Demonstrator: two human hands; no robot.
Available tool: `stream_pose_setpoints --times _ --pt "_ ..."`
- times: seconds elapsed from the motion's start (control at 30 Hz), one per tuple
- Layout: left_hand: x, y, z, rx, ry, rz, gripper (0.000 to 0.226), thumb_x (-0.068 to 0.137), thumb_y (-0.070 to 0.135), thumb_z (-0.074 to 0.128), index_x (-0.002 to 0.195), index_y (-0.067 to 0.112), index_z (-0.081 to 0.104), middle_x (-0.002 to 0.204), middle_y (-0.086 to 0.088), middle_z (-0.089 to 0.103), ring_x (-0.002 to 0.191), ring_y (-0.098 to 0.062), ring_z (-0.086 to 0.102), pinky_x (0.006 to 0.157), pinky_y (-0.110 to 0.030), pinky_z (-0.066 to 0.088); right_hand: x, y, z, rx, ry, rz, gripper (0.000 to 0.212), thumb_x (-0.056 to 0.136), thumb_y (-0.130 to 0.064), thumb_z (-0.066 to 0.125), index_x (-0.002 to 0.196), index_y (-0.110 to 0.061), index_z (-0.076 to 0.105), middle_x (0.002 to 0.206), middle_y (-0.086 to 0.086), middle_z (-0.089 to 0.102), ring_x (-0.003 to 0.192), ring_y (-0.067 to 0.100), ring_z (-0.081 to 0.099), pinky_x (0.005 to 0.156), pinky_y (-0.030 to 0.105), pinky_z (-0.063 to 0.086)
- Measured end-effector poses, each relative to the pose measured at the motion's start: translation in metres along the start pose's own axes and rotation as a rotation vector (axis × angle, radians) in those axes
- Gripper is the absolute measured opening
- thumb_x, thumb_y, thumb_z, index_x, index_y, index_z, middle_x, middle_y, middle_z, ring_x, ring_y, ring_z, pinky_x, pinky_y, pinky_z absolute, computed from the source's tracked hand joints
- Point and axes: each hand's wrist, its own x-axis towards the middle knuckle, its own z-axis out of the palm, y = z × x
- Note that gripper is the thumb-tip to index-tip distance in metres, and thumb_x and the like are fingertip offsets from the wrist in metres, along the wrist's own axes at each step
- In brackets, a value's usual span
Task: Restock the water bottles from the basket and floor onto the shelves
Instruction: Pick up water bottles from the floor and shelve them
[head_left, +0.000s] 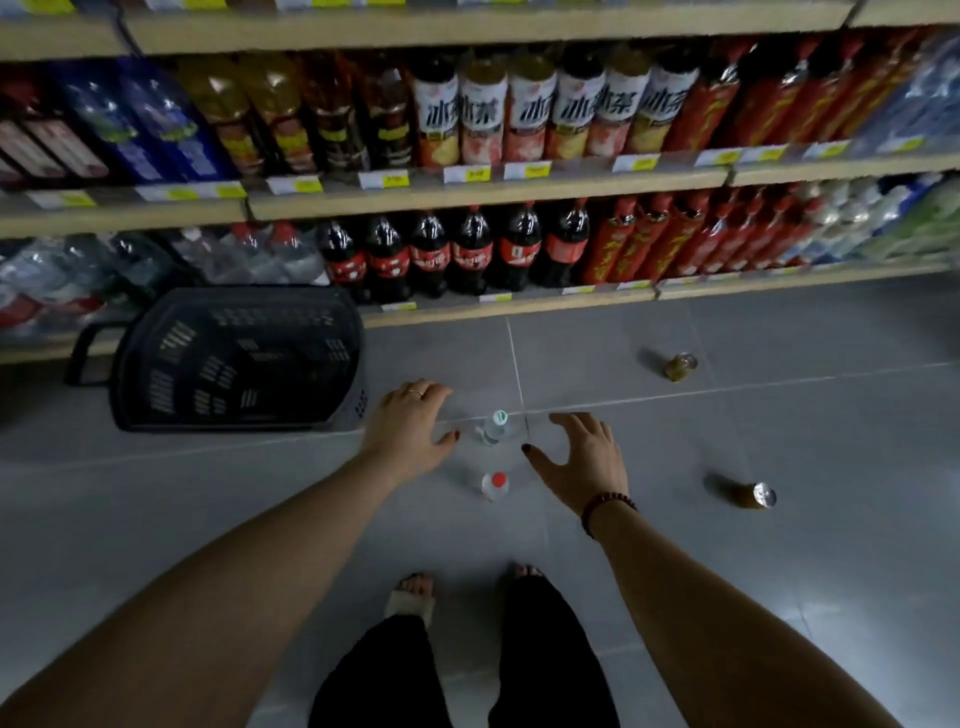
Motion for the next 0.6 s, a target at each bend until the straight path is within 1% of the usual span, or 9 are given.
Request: stream_pose_setpoints --times 0.1,0.23,0.33,0.43,0.6 --pt "0.009 0.004 0.033 -0.060 -0.028 -0.087 0.057 0.085 0.036 0.066 0.135 0.012 0.049 0.132 -0.009 0.053 0.123 -0.029 0.048 0.098 -0.037 0.039 0.023 0.027 0.015 -0.019 -0.055 -0.019 0.056 0.083 -0.048 0.065 0.130 -0.020 0.052 0.133 0.000 0.050 0.125 0.020 0.041 0.103 0.034 0.039" --pt "0.019 -0.007 0.089 -0.124 0.004 -0.153 0.058 0.085 0.035 0.067 0.135 0.012 0.050 0.133 -0.009 0.054 0.123 -0.029 0.049 0.100 -0.040 0.041 0.052 0.063 0.060 -0.010 -0.145 -0.016 0.060 0.082 -0.049 0.066 0.132 -0.020 0.051 0.133 -0.001 0.049 0.127 0.019 0.040 0.105 0.036 0.039" --pt "0.028 -0.026 0.145 -0.151 0.016 -0.213 0.059 0.086 0.036 0.066 0.137 0.014 0.048 0.137 -0.008 0.052 0.126 -0.027 0.047 0.102 -0.040 0.040 0.073 0.090 0.110 0.000 -0.199 -0.024 0.063 0.079 -0.051 0.067 0.132 -0.021 0.050 0.134 -0.002 0.048 0.128 0.018 0.039 0.105 0.036 0.039" --pt "0.037 -0.051 0.207 -0.192 -0.001 -0.264 0.061 0.087 0.038 0.065 0.140 0.015 0.045 0.140 -0.007 0.050 0.128 -0.026 0.045 0.104 -0.042 0.040 0.095 0.121 0.169 0.015 -0.241 -0.047 0.061 0.079 -0.049 0.068 0.131 -0.022 0.051 0.133 -0.003 0.048 0.127 0.017 0.040 0.105 0.036 0.040" --pt "0.051 -0.095 0.301 -0.272 0.012 -0.262 0.060 0.085 0.034 0.068 0.138 0.014 0.047 0.139 -0.007 0.050 0.126 -0.026 0.047 0.102 -0.040 0.041 0.133 0.172 0.258 0.058 -0.268 -0.094 0.063 0.076 -0.046 0.073 0.131 -0.022 0.051 0.132 -0.004 0.048 0.126 0.015 0.041 0.104 0.032 0.039"
